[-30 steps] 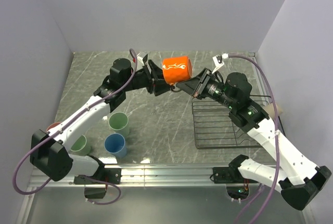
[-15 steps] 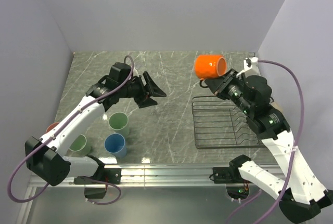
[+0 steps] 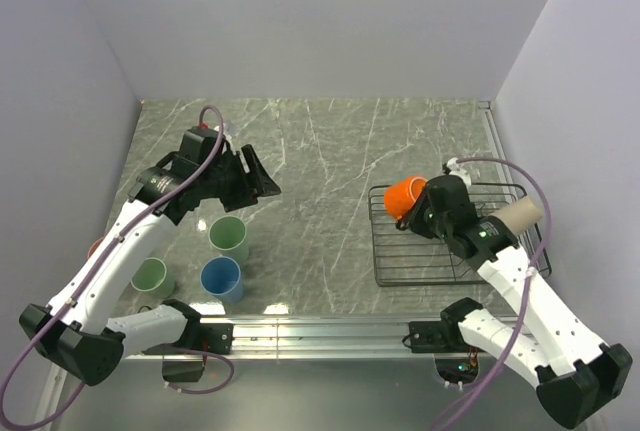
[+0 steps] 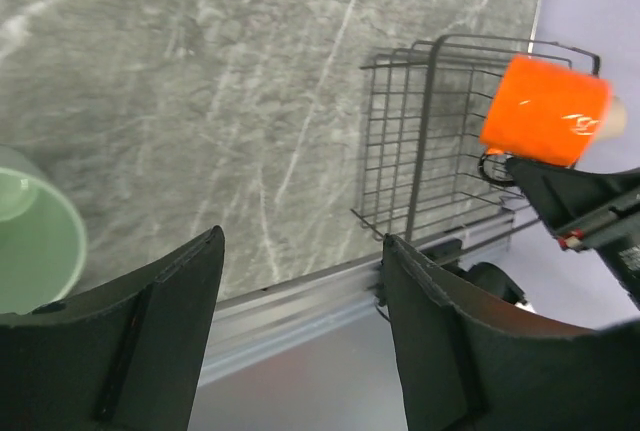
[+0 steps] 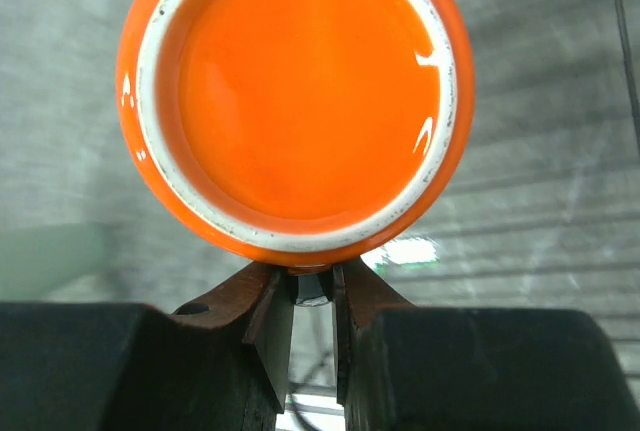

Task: Load the cups into the dish rack

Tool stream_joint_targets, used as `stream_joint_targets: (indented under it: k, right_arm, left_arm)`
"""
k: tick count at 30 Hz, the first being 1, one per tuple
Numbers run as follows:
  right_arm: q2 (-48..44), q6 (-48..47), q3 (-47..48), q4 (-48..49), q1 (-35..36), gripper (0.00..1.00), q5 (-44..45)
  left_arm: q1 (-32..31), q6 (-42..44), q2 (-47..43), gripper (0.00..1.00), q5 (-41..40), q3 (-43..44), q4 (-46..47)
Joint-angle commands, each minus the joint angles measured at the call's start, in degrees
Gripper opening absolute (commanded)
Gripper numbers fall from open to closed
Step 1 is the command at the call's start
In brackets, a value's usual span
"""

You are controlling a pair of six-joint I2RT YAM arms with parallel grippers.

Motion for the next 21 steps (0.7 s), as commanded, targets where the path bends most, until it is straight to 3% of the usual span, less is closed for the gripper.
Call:
stream_joint_targets:
  k: [1,10,21]
  right_arm:
    - [0.0,1.6,-1.1,5.4,0.3,0.0,3.1]
    - [6.2,3.8,-8.1,12.7,1.4,0.0,1.4]
    - [15.5,3.0,-7.4,15.3,3.3,0.0,4.6]
  left_arm:
    - [0.8,2.9,-1.9,0.69,-2.7,0.2,-2.3]
    - [3.0,6.1,-2.8,0.69,-5.1,2.6,-7.1]
    - [5.4,8.3,-4.8,0.69,-5.9,3.0,-10.2]
